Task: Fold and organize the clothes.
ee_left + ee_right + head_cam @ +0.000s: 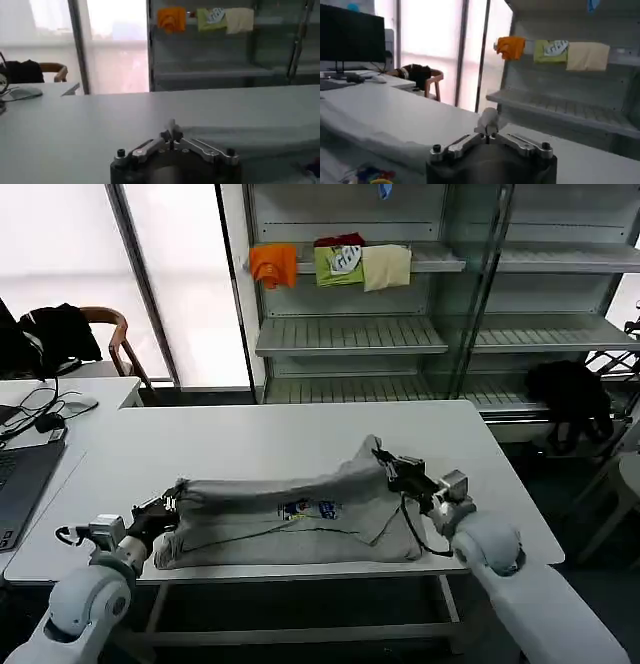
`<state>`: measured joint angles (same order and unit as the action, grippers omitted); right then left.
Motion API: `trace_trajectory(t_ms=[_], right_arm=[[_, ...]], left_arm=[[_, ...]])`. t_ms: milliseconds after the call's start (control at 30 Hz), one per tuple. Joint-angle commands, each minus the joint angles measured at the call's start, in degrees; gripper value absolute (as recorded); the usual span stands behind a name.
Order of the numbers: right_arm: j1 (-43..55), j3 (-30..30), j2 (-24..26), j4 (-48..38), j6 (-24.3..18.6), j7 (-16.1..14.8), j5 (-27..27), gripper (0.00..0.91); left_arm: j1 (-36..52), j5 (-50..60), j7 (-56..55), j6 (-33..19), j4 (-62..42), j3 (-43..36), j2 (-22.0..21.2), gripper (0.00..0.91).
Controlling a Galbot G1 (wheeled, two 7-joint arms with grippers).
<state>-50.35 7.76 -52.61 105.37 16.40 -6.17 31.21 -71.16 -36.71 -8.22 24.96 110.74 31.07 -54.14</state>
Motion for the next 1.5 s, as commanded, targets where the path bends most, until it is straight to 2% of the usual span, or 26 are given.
trace_trajectory(t_ms=[33, 233, 333, 400, 467, 533, 600, 633, 667, 700, 733, 767, 1000, 1100, 1167, 1267, 1367, 1433, 1500], right_arm=[[-13.32, 5.05, 3.23, 7.93, -1.32, 0.8, 0.57, 0.0], [-16.17, 6.03, 1.59, 7.25, -2.87, 3.04, -0.09, 0.0], [-16.96, 5.59, 0.59, 6.63, -3.5, 5.65, -0.96, 0.0], [-16.97, 5.14, -0.21, 6.07, -3.53, 8.57, -1.04, 0.0], [-16.93, 4.94, -0.78, 5.78, -3.54, 10.42, -1.02, 0.0], [-16.72, 4.54, -1.47, 5.54, -3.53, 13.63, -0.96, 0.0], [-16.61, 4.04, -2.11, 5.22, -3.38, 15.69, -0.96, 0.03], [-16.59, 3.75, -2.3, 5.13, -3.38, 16.67, -0.98, 0.191], [-16.52, 3.38, -2.59, 5.09, -3.36, 18.13, -1.03, 0.282], [-16.48, 3.09, -2.92, 5.11, -3.07, 19.18, -0.99, 0.907], [-16.45, 2.96, -3.25, 5.11, -2.74, 19.95, -0.99, 0.907], [-16.4, 2.79, -3.48, 5.08, -2.52, 20.88, -1.04, 0.907], [-15.66, 1.61, -4.95, 6.0, 3.55, 28.15, -1.69, 0.907], [-15.27, 1.62, -5.23, 7.51, 8.7, 32.01, -1.52, 0.907], [-14.91, 2.1, -5.53, 8.53, 9.34, 33.78, -1.1, 0.907], [-15.13, 3.99, -5.25, 10.67, 9.35, 33.32, -1.1, 0.907], [-15.83, 5.68, -4.8, 12.5, 9.26, 32.84, -1.26, 0.907], [-16.69, 7.03, -4.64, 13.56, 8.52, 31.91, -2.17, 0.907], [-17.75, 8.47, -4.63, 14.85, 6.24, 30.26, -4.16, 0.907]], left_arm=[[-6.75, 2.56, -2.39, -0.66, 5.45, 0.87, -0.67, 0.01], [-6.54, 4.01, -2.31, -0.85, 5.09, 0.01, -0.89, 0.02], [-6.75, 4.41, -2.46, -0.85, 5.06, -0.27, -0.96, 0.02], [-6.91, 5.07, -2.7, -0.8, 4.8, -0.6, -1.14, 0.03], [-7.09, 5.75, -2.93, -0.81, 4.3, -0.9, -1.22, 0.06], [-7.45, 6.93, -3.88, -0.67, 3.69, -1.28, -1.33, 0.101], [-7.92, 7.71, -4.93, -0.51, 3.48, -1.5, -1.44, 0.232], [-8.25, 8.06, -5.49, -0.43, 3.56, -1.6, -1.5, 0.403], [-8.49, 8.5, -5.85, -0.33, 3.76, -1.69, -1.52, 0.524], [-8.8, 8.91, -5.93, 0.04, 4.0, -1.74, -1.49, 0.786], [-8.99, 9.43, -5.93, 0.35, 4.1, -1.85, -1.3, 0.877], [-9.2, 10.04, -5.9, 0.46, 4.1, -2.04, -1.05, 0.907], [-8.87, 16.61, -5.49, 0.49, 4.0, -1.42, 3.04, 0.907], [-9.14, 19.07, -4.77, 0.22, 4.51, -0.29, 5.87, 0.907], [-9.76, 22.91, -4.58, -0.49, 4.21, 0.85, 7.68, 0.907], [-11.91, 28.05, -3.95, -2.86, 3.6, 3.62, 9.2, 0.907], [-13.22, 28.44, -3.61, -4.26, 4.43, 7.24, 9.21, 0.907], [-13.13, 26.47, -4.32, -5.8, 5.59, 8.56, 7.7, 0.907], [-12.2, 19.31, -6.51, -6.88, 9.21, 8.05, 5.35, 0.907]])
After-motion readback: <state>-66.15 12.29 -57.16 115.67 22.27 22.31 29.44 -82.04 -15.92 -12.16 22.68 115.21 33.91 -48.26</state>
